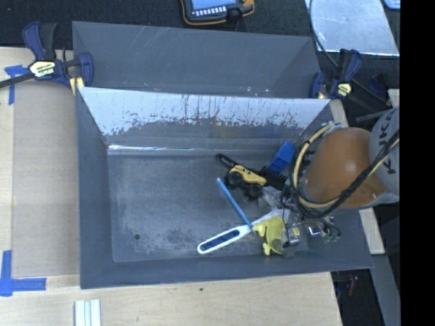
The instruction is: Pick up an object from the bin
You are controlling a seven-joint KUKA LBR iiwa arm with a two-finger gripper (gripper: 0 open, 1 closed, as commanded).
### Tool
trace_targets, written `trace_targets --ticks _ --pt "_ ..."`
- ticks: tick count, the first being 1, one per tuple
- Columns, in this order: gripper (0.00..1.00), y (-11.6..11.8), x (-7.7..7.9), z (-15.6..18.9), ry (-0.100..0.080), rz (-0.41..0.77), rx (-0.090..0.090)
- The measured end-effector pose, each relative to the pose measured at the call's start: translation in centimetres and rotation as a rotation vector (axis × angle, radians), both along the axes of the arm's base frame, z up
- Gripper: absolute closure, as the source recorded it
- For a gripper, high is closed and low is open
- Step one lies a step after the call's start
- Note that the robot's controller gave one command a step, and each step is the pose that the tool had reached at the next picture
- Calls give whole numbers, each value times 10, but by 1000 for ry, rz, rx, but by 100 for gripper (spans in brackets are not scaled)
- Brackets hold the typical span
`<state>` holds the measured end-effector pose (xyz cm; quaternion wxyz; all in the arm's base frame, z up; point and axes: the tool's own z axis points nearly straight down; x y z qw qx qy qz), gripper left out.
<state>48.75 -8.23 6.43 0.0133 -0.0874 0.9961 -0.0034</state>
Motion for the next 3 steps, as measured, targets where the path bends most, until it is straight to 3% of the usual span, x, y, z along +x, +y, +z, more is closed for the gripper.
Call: trace_targets --ticks 2,3 --pt "0 -3 2 0 -1 -9 0" --pt "100 -5 5 2 -9 -13 -1"
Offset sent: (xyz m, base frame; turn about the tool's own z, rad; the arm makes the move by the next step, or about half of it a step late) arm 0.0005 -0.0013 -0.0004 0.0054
